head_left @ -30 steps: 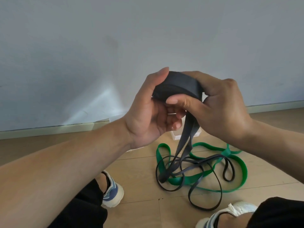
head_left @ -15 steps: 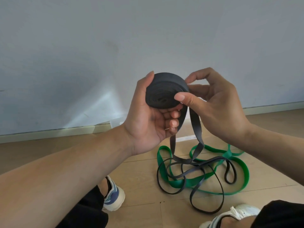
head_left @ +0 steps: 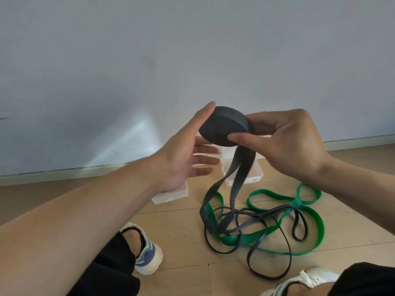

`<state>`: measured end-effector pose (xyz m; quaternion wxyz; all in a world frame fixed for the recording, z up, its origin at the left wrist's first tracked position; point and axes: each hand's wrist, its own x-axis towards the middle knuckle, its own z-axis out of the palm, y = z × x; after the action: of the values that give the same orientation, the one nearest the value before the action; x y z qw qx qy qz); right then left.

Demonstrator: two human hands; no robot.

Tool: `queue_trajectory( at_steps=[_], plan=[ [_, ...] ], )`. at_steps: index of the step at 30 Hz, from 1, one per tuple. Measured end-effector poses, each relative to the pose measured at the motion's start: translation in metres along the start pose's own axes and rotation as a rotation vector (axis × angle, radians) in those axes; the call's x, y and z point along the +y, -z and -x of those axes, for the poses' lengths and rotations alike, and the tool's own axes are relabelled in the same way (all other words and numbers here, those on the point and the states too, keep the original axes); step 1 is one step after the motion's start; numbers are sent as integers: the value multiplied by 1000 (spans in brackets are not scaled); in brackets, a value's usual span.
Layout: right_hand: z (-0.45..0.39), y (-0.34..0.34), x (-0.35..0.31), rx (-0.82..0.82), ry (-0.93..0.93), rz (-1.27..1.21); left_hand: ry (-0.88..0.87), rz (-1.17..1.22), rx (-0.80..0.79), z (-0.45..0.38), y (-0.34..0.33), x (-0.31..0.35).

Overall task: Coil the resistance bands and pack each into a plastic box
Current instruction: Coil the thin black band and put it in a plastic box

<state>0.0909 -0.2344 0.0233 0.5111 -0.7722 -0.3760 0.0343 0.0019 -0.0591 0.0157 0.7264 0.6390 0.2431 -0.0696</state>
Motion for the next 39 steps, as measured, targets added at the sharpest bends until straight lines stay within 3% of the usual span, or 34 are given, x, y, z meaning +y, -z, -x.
queue_trajectory(
  at_steps=[2,5,12,16,21,24,26,29,34,39],
  plan=[
    [1,3,-4,-15,25,171,-76,-177,125,0,1,-2],
    [6,-3,-9,-42,129,278,-169,-343,110,3,-7,-13],
    [3,-8,-6,-113,102,73,-127,-26,-24,-1,-10,-9],
    [-1,-8,-7,-74,84,172,-44,75,-129,2,-12,-10],
    [3,-10,-4,-95,69,250,-66,-54,23,6,-22,-17],
    [8,-13,-8,-53,61,172,-129,-97,78,4,-26,-20],
    [7,-11,-10,-42,48,70,-140,-24,6,2,-26,-15],
    [3,-9,-14,-2,91,17,-83,292,-173,4,-24,-4],
    [4,-12,-17,49,145,-18,-35,409,-344,3,-18,-5],
    [3,-12,-11,40,110,47,3,326,-282,0,-17,-10]
  ],
)
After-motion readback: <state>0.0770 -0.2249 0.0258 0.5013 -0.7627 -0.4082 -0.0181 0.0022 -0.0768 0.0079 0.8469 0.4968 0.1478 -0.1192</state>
